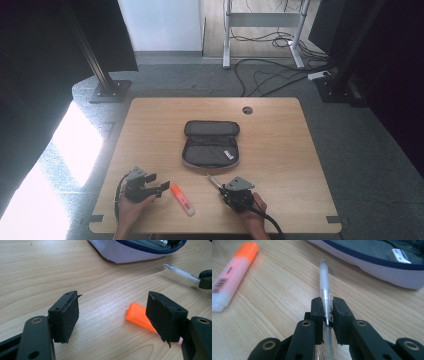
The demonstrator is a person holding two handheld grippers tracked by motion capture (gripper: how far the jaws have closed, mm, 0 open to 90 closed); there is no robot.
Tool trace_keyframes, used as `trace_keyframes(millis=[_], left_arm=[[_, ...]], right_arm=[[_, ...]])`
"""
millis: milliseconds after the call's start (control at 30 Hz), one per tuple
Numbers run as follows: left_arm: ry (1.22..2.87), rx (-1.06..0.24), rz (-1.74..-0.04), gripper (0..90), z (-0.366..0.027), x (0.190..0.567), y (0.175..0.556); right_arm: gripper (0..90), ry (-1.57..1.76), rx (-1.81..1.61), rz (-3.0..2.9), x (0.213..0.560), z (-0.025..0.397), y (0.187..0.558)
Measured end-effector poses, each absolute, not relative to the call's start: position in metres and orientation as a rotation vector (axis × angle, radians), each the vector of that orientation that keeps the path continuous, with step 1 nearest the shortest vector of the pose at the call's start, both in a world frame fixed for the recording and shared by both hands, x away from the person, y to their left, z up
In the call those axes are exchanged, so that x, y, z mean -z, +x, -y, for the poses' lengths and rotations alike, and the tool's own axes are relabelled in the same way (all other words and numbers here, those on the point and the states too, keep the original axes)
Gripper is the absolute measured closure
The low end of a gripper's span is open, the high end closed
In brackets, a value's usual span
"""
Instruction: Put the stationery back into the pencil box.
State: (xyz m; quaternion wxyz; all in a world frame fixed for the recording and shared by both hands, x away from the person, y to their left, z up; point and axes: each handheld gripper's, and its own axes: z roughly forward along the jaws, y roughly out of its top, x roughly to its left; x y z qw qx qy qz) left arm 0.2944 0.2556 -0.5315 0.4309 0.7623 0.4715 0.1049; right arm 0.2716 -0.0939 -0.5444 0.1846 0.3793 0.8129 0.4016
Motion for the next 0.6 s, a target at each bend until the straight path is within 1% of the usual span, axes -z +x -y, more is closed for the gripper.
trace_keyframes(millis=[600], left_arm=[[1.905,-0.258,-1.177,27.1,-0.256,0.532,0.295]], right_arm=[[78.6,1.045,-1.242,-2.248,0.526,0.104,0.268]])
